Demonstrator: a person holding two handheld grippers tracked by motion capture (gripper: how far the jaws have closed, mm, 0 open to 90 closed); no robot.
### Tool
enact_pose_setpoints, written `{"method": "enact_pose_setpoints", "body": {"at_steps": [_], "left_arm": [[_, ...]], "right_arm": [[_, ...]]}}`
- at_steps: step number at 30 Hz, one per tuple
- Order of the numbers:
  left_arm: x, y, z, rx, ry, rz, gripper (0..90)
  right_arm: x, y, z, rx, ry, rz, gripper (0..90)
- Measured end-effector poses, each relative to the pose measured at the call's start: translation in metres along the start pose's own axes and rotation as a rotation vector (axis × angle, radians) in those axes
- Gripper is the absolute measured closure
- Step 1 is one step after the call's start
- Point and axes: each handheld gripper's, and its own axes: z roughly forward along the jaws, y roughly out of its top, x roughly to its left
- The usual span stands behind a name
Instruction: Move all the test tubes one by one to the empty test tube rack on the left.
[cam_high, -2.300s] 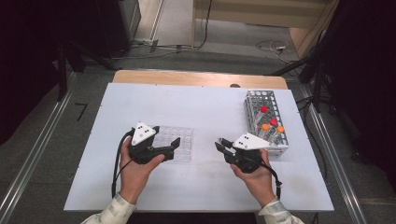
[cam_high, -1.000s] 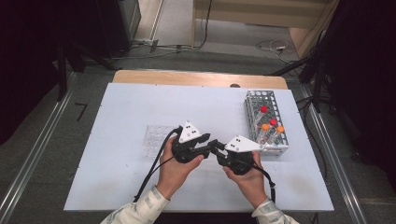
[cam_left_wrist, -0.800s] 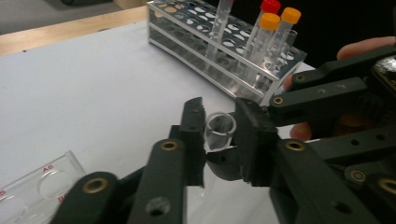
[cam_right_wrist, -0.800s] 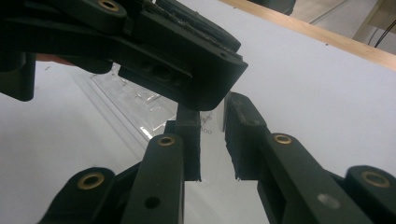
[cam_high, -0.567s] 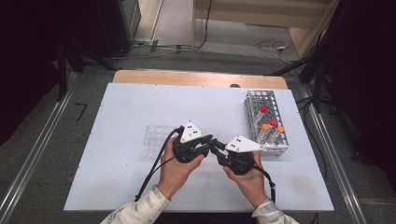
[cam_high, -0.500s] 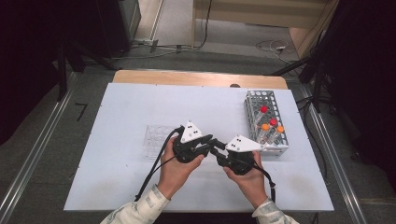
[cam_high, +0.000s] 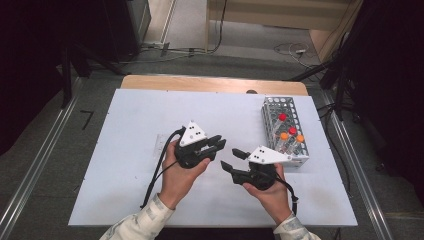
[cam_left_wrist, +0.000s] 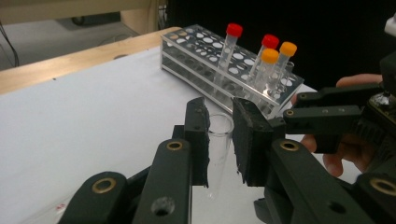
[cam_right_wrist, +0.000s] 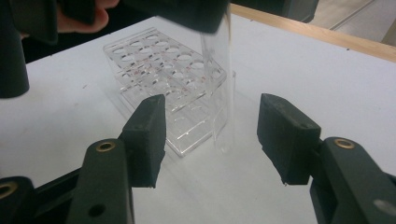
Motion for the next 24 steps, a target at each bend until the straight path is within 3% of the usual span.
{"method": "enact_pose_setpoints", "body": {"at_steps": [8,24], "left_arm": [[0.016,0.006,-0.028,-0.027,0.052,-0.004,77.5],[0.023,-0.002,-0.044,0.003,0.126,0.033,77.4]], "right_arm": [[-0.003,-0.005,-0.004,0.006,0.000,0.022,38.2],[-0.007,-0.007,-0.005,0.013,-0.010,0.036,37.1]]}}
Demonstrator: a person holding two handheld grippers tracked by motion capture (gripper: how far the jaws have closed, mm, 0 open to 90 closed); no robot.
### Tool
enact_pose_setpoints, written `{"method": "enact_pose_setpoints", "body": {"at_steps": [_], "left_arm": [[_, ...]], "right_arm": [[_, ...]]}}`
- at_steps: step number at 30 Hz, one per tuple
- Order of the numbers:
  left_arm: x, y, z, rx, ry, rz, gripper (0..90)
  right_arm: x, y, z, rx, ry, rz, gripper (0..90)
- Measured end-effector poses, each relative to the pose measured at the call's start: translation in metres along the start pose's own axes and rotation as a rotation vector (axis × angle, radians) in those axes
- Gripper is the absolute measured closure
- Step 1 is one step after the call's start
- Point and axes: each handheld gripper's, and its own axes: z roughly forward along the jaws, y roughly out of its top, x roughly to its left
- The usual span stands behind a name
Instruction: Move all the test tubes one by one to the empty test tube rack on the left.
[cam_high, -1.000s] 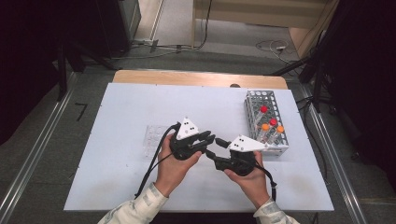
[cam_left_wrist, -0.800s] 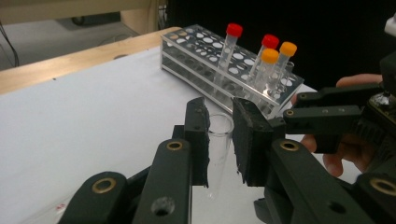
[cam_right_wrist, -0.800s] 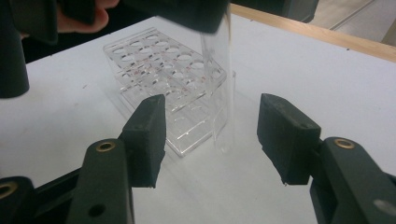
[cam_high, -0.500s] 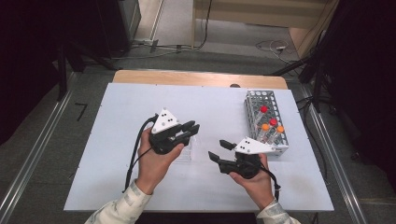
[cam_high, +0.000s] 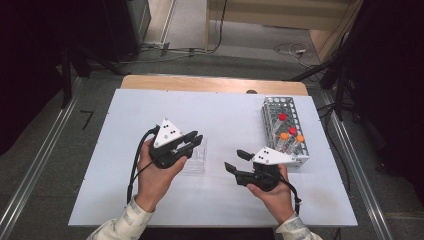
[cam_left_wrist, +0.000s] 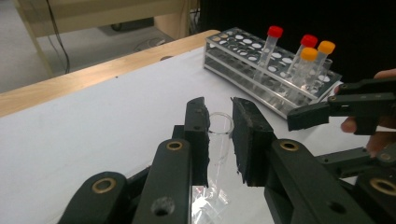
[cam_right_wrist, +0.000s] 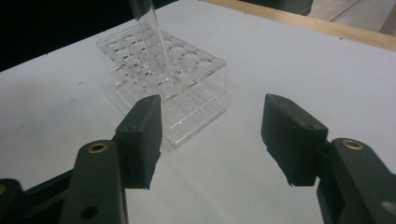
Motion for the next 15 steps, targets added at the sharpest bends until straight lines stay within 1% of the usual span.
{"method": "enact_pose_setpoints", "body": {"at_steps": [2,6,10,15], "left_arm": [[0.000,-0.001,0.001,0.004,0.003,-0.004,77.5],[0.000,-0.005,0.005,0.025,0.002,0.004,77.4],[0.000,-0.010,0.009,0.035,0.010,0.002,77.4],[-0.002,-0.017,0.014,0.052,0.017,0.010,77.4]], "right_arm": [[0.000,0.000,0.000,0.000,-0.002,-0.001,37.1],[-0.001,-0.001,0.001,0.005,-0.005,-0.003,36.9],[-0.002,-0.001,0.000,0.004,-0.008,-0.005,36.8],[-0.001,-0.001,0.000,0.006,-0.006,-0.005,36.8]]}}
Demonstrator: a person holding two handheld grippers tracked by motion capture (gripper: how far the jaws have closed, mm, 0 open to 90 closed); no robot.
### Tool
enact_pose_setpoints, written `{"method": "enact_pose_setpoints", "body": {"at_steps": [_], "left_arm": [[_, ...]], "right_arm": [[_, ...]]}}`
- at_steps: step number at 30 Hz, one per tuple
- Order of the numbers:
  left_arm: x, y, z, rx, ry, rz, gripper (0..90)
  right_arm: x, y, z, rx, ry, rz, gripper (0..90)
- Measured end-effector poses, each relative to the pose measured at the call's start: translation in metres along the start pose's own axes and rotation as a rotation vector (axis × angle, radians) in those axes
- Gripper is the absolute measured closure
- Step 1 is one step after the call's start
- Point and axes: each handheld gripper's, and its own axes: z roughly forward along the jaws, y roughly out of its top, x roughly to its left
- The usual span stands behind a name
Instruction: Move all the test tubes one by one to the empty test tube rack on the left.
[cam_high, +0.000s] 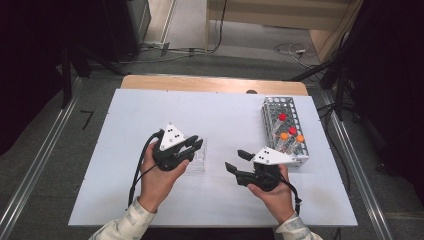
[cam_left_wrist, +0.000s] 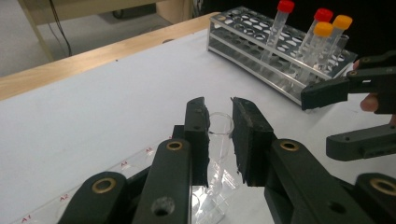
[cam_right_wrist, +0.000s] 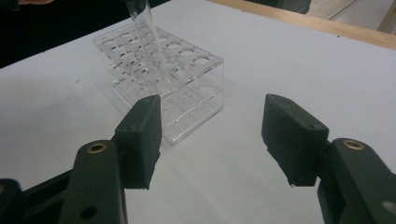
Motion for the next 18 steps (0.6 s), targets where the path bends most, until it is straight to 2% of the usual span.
{"method": "enact_pose_setpoints", "body": {"at_steps": [7,14,18], "left_arm": [[-0.008,-0.013,0.013,0.048,0.036,0.043,77.4],[-0.007,-0.022,0.021,0.079,0.043,0.039,77.4],[-0.006,-0.025,0.024,0.077,0.038,0.021,77.2]], "right_arm": [[0.000,0.000,0.001,0.005,-0.005,0.000,36.8],[-0.002,-0.001,-0.001,0.006,-0.010,0.000,36.7],[-0.002,-0.001,-0.001,0.005,-0.011,0.000,36.6]]}}
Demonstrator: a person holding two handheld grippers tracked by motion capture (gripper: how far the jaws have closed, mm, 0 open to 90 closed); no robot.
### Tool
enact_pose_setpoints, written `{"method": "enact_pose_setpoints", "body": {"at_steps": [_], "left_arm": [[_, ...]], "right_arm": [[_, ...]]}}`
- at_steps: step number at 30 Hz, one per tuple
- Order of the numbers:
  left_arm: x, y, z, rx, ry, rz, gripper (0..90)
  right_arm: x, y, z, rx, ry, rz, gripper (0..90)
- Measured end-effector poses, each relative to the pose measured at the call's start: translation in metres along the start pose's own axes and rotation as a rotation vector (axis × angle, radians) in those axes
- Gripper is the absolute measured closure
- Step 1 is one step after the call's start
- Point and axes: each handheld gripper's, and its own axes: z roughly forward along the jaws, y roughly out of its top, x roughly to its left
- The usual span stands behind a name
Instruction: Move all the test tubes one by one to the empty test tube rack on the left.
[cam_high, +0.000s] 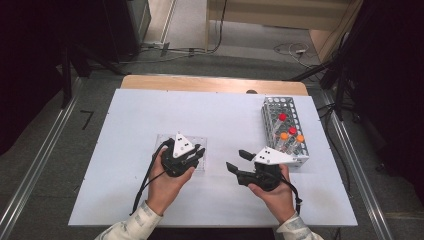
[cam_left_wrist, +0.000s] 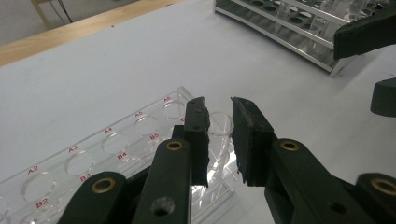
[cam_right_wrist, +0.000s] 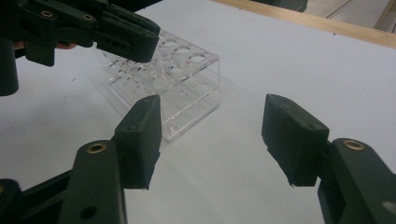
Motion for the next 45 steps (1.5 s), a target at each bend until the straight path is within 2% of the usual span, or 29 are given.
{"method": "enact_pose_setpoints", "body": {"at_steps": [5,11,13,17,19,21,25,28,36,45], "left_arm": [[0.001,0.000,0.000,-0.002,-0.009,-0.010,75.5],[0.002,0.001,-0.003,-0.014,-0.040,-0.036,66.1],[0.004,0.002,-0.004,-0.024,-0.051,-0.056,59.3],[0.009,0.004,-0.010,-0.055,-0.077,-0.095,55.3],[0.013,0.006,-0.014,-0.072,-0.088,-0.117,48.4],[0.017,0.007,-0.018,-0.095,-0.098,-0.141,46.1],[0.025,0.008,-0.025,-0.129,-0.081,-0.166,31.2],[0.031,0.007,-0.030,-0.137,-0.064,-0.190,26.4],[0.042,0.005,-0.034,-0.132,-0.028,-0.200,24.5],[0.046,0.004,-0.035,-0.131,-0.008,-0.202,24.7]], "right_arm": [[0.000,0.000,0.001,0.002,0.003,0.001,36.6],[0.000,0.000,0.000,-0.001,0.000,0.001,36.2],[0.000,0.000,-0.001,-0.003,0.000,0.003,36.0],[0.000,0.000,-0.001,-0.003,0.000,0.004,36.0],[-0.002,-0.001,-0.003,-0.003,-0.006,0.003,35.8],[-0.002,-0.001,-0.004,-0.002,-0.009,0.003,35.7],[-0.006,-0.002,-0.008,-0.005,-0.024,0.008,34.5],[-0.009,-0.003,-0.012,-0.010,-0.031,0.011,31.8],[-0.016,-0.007,-0.026,-0.030,-0.056,0.035,25.5],[-0.031,-0.016,-0.051,-0.060,-0.104,0.074,19.2]]}}
